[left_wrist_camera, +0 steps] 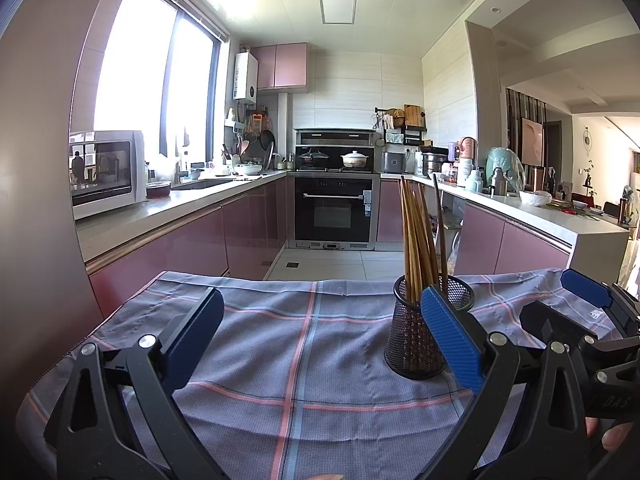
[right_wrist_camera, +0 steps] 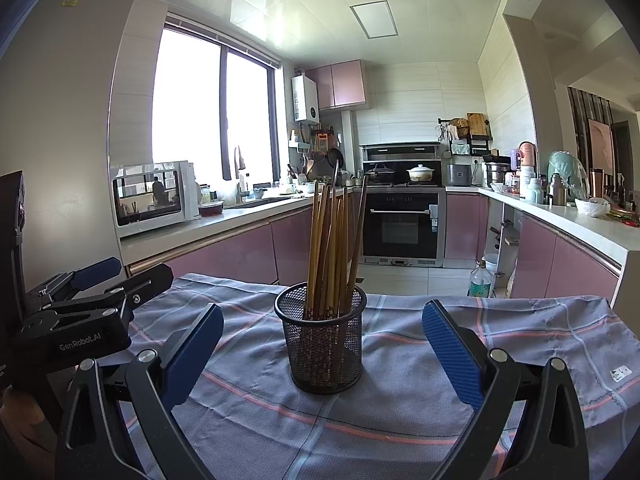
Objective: Organize utensils
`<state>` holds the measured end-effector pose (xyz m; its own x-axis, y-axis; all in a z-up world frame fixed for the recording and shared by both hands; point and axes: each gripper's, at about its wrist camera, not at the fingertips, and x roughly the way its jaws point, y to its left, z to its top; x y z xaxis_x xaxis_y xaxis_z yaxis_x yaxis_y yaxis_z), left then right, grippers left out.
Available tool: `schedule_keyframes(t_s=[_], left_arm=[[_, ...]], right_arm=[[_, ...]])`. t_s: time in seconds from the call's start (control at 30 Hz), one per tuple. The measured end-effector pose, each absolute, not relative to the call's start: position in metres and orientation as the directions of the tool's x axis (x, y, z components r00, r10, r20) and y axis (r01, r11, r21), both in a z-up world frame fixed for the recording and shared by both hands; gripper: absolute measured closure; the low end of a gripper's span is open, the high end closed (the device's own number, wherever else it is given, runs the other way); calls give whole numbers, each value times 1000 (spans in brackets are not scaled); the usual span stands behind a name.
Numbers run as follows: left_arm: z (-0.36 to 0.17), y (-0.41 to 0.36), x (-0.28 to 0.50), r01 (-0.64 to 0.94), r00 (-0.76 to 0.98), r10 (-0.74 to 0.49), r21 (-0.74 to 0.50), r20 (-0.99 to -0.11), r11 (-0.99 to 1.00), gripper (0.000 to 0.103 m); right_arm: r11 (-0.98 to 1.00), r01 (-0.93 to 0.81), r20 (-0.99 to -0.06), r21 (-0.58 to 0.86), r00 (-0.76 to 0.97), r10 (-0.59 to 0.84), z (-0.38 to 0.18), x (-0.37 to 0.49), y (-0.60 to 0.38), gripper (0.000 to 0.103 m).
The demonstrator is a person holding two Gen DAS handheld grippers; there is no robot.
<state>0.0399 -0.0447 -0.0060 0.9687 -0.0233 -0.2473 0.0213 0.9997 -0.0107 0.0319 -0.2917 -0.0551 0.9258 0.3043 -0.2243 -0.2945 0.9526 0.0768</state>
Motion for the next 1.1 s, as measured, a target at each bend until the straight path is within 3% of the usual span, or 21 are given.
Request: schedule_keyframes(t_s=[1.1], left_arm=[[-6, -45, 40, 24, 968, -26, -12, -249, 1000, 6]], right_arm=[[955, -286, -209, 82, 932, 297, -51, 30, -289, 7]])
